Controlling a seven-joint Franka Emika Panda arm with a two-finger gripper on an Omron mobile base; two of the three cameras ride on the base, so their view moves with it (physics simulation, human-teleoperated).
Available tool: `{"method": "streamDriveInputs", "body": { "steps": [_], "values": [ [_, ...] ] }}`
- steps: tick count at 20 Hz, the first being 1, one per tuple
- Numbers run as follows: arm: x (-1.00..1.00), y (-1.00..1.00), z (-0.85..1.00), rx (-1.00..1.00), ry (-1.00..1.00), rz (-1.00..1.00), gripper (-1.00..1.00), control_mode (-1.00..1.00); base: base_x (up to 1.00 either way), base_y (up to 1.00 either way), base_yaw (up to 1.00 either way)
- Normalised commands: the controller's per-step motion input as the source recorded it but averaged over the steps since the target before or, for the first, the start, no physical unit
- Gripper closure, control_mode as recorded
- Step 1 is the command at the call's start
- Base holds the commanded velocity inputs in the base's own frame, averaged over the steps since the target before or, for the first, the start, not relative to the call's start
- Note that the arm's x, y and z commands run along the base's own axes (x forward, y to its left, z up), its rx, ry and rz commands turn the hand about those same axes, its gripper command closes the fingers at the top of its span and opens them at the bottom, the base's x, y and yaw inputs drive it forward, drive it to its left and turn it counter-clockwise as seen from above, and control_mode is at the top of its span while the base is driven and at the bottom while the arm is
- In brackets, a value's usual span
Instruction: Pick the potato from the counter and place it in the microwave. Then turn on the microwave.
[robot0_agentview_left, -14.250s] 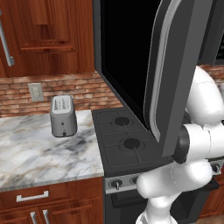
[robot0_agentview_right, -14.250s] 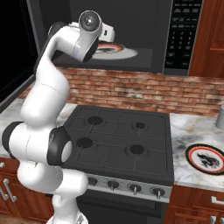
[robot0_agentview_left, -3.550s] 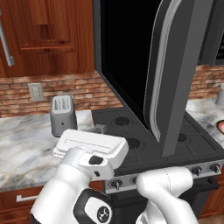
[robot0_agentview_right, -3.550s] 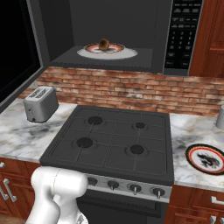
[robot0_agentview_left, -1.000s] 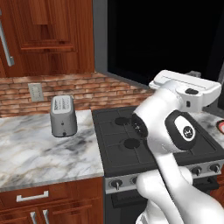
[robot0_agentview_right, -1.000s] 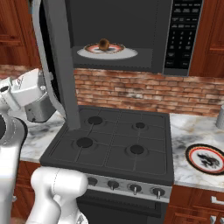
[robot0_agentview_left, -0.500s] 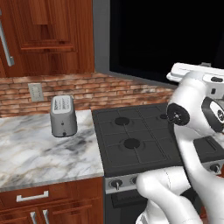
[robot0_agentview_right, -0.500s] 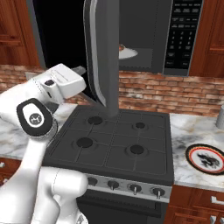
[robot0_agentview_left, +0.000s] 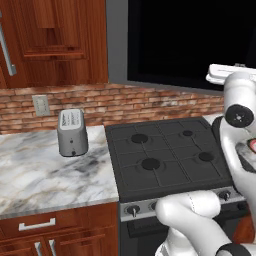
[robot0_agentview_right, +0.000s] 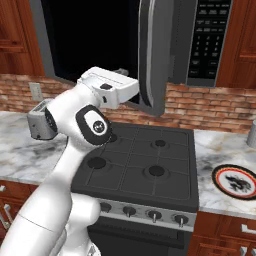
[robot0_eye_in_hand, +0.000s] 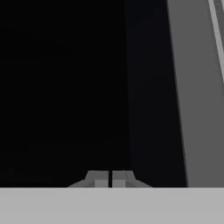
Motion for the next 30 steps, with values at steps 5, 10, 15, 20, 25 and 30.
{"method": "streamDriveInputs", "body": {
  "steps": [5, 10, 15, 20, 25, 30],
  "values": [
    [0.73, -0.54, 0.07, 0.08, 0.00, 0.19, 1.00, -1.00, 0.00, 0.00, 0.00],
    [0.60, -0.36, 0.13, 0.05, 0.00, 0.16, 1.00, -1.00, 0.00, 0.00, 0.00],
    [0.43, -0.25, 0.14, 0.00, 0.00, 0.13, 1.00, -1.00, 0.00, 0.00, 0.00],
    [0.37, -0.17, 0.24, 0.00, 0.00, 0.10, 1.00, -1.00, 0.00, 0.00, 0.00],
    [0.21, -0.19, 0.36, 0.00, 0.00, 0.07, 1.00, -1.00, 0.00, 0.00, 0.00],
    [-0.43, -0.30, 0.49, 0.00, 0.00, 0.06, 1.00, -1.00, 0.00, 0.00, 0.00]
  ]
}}
